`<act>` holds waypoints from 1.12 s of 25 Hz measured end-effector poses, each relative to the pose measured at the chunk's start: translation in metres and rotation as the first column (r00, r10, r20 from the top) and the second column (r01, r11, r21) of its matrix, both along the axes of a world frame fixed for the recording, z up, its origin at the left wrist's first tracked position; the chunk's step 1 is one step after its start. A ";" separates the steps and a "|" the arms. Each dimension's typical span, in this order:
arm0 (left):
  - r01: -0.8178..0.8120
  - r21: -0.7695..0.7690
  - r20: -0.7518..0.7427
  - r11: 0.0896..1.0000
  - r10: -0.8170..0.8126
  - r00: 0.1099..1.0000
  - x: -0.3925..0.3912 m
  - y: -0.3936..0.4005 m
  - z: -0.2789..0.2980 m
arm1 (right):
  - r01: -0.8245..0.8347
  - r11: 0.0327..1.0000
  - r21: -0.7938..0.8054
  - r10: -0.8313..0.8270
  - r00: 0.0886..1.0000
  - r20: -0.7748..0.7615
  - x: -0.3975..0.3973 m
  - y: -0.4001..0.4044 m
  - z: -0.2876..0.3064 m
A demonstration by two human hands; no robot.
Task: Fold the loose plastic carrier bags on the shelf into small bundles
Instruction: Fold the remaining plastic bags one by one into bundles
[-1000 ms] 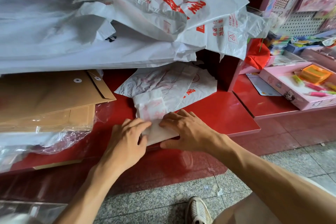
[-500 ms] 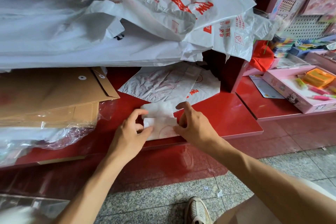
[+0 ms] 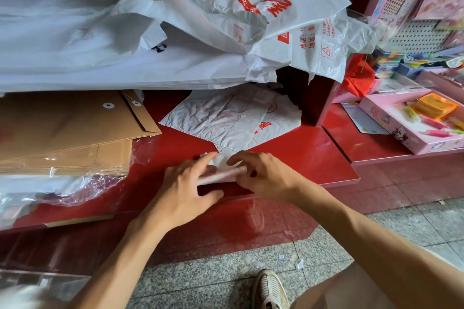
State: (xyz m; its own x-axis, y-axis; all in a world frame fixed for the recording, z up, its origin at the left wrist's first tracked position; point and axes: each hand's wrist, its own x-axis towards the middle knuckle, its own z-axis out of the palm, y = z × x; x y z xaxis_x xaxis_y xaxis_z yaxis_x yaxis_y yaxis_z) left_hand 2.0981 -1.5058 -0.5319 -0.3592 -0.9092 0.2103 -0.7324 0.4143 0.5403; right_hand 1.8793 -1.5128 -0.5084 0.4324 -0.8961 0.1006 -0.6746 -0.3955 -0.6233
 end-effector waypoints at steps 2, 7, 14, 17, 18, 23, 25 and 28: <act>-0.089 0.074 -0.185 0.993 0.101 0.977 0.000 -0.003 0.002 | 0.153 0.985 0.085 -0.161 0.981 0.105 0.002 -0.001 -0.001; -0.232 0.018 0.031 0.973 0.231 0.972 -0.004 -0.007 -0.006 | 0.364 0.930 -0.044 -0.360 0.884 -0.298 0.016 0.002 -0.009; -0.160 0.154 -0.038 0.975 0.167 0.985 0.003 -0.006 0.007 | 0.356 0.903 0.242 -0.383 0.921 0.072 0.019 -0.009 0.003; -0.198 0.157 -0.256 0.967 0.234 0.938 0.016 0.001 0.029 | 0.167 0.925 0.342 -0.314 0.843 0.438 0.034 -0.008 0.019; -0.220 0.141 -0.289 0.965 0.253 0.923 0.025 0.004 0.037 | 0.144 0.946 0.291 -0.267 0.856 0.443 0.042 -0.009 0.026; -0.409 0.028 -0.219 0.912 0.404 0.888 0.101 0.037 0.072 | 0.070 0.993 0.090 -0.104 0.884 0.455 0.105 -0.008 0.065; -0.571 -0.076 -0.193 0.817 0.550 0.812 0.149 0.070 0.070 | -0.020 0.991 0.129 -0.053 0.843 0.536 0.144 -0.002 0.080; -0.709 -0.129 -0.204 0.693 0.682 0.703 0.206 0.135 0.039 | -0.141 0.978 0.155 0.018 0.795 0.606 0.207 0.006 0.097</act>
